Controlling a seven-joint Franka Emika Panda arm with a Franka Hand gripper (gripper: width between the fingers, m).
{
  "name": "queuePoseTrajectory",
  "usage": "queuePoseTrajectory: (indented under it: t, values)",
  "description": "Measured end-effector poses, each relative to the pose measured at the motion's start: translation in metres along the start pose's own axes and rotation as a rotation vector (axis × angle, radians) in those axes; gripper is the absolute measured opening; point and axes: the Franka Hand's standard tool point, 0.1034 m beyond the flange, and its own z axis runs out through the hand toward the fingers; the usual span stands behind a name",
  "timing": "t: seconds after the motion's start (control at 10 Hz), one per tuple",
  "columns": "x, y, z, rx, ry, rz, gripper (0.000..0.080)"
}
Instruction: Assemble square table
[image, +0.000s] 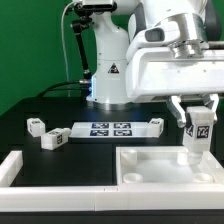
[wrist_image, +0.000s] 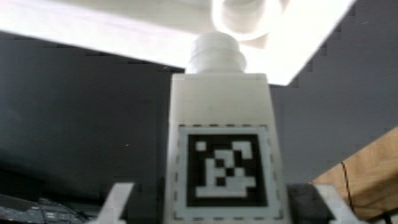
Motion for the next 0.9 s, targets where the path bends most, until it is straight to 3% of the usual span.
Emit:
queuePoseTrajectory:
  t: [0.2,0.4,0.9]
  values:
    - [0.0,-0.007,0.011,0.014,-0.005,0.002,0.0291]
    - [-0.012,-0.013,0.018,0.022,-0.025,-0.004,0.0291]
    - [-0.021,-0.021,0.023,0.03,-0.036,-0.017,0.0291]
